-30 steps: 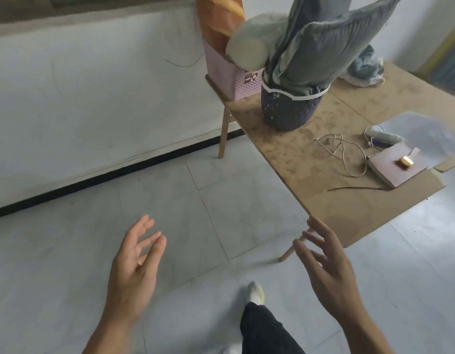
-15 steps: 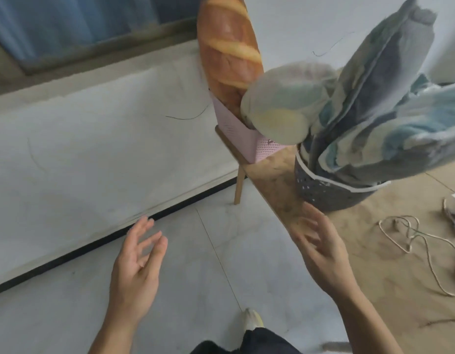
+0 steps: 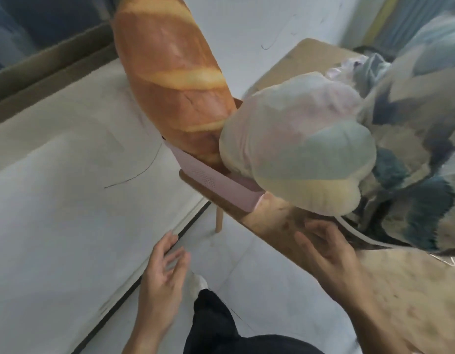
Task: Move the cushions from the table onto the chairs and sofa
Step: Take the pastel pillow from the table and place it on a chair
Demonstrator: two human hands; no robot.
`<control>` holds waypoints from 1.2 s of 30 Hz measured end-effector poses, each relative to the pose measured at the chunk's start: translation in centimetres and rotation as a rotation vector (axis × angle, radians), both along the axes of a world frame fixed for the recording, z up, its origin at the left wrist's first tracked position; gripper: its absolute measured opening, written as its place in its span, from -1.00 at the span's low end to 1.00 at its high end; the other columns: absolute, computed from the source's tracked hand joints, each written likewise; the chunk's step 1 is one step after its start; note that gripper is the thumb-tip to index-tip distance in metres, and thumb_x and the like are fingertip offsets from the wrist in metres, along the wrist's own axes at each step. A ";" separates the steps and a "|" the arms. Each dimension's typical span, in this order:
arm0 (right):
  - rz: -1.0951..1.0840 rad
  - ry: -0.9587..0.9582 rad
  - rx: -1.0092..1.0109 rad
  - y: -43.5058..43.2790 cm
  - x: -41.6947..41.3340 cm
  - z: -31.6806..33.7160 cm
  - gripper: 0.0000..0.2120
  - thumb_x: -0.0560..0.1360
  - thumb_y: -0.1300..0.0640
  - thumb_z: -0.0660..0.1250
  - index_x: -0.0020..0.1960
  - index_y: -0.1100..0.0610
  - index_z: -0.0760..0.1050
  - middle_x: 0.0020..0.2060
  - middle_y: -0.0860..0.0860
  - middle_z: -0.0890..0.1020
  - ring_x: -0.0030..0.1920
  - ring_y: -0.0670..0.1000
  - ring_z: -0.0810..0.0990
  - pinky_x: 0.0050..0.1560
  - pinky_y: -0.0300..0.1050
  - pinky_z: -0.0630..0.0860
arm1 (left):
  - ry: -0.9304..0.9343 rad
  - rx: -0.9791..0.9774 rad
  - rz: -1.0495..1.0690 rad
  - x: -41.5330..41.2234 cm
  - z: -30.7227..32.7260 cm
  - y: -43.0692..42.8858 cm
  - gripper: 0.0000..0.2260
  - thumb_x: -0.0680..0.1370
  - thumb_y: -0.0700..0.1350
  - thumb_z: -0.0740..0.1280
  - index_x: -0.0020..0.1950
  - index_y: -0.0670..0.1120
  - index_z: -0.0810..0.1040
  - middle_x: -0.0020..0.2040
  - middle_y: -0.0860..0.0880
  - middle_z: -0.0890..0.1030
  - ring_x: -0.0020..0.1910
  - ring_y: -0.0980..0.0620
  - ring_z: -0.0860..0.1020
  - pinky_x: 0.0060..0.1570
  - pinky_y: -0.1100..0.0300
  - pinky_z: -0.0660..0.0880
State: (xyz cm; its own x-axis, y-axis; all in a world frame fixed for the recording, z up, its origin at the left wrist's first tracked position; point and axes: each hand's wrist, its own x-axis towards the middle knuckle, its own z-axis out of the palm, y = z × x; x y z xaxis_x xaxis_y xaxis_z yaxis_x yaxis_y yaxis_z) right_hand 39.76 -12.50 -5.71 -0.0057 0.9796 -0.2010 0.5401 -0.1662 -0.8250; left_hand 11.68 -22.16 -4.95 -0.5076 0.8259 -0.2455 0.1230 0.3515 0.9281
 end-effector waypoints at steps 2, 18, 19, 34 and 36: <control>-0.080 -0.030 -0.090 1.0 -2.6 1.5 -0.70 0.54 -0.21 0.35 0.11 -0.02 0.57 -0.06 -0.26 0.63 -0.03 -0.23 0.60 -0.13 -0.48 0.40 | -0.002 -0.014 -0.129 -3.0 0.9 4.8 -0.60 0.63 -0.08 0.35 0.44 0.13 0.39 0.34 0.28 0.52 0.18 0.44 0.53 0.10 0.39 0.44; -0.871 0.660 0.080 7.7 -11.9 -0.3 -0.01 0.35 -0.06 0.65 0.59 -0.07 0.12 0.36 -0.13 0.57 0.29 -0.10 0.61 0.23 -0.02 0.63 | 0.218 0.118 -0.782 -0.6 -0.3 32.1 -0.13 0.47 0.41 0.32 0.66 0.08 0.11 0.65 -0.01 0.18 0.64 0.00 0.11 0.62 -0.01 0.05; -0.863 0.638 0.095 7.7 -12.4 -0.3 -0.07 0.38 -0.01 0.63 0.58 -0.06 0.16 0.33 -0.14 0.58 0.28 -0.13 0.61 0.23 -0.07 0.62 | 0.196 0.138 -0.785 -0.4 -0.7 32.3 -0.24 0.48 0.39 0.30 0.59 0.08 0.27 0.56 -0.06 0.34 0.57 -0.04 0.27 0.58 -0.07 0.19; -0.761 0.489 0.597 8.3 -12.0 10.9 -0.27 0.32 -0.16 0.64 0.35 0.02 0.40 0.08 -0.05 0.67 0.02 0.12 0.68 0.01 0.06 0.62 | -0.028 0.624 -0.665 -1.2 10.0 28.0 -0.88 0.67 -0.09 0.32 -0.01 -0.08 0.43 -0.17 0.05 0.50 -0.19 0.26 0.49 -0.14 0.26 0.46; -0.824 0.503 0.670 6.0 -12.4 12.1 -0.34 0.36 0.00 0.63 0.34 -0.03 0.37 0.00 -0.26 0.71 0.01 0.03 0.72 -0.05 0.02 0.68 | -0.061 0.706 -0.722 -0.7 11.4 27.6 -0.81 0.64 0.04 0.33 -0.01 -0.05 0.43 -0.11 -0.09 0.53 -0.10 0.08 0.52 -0.09 0.00 0.50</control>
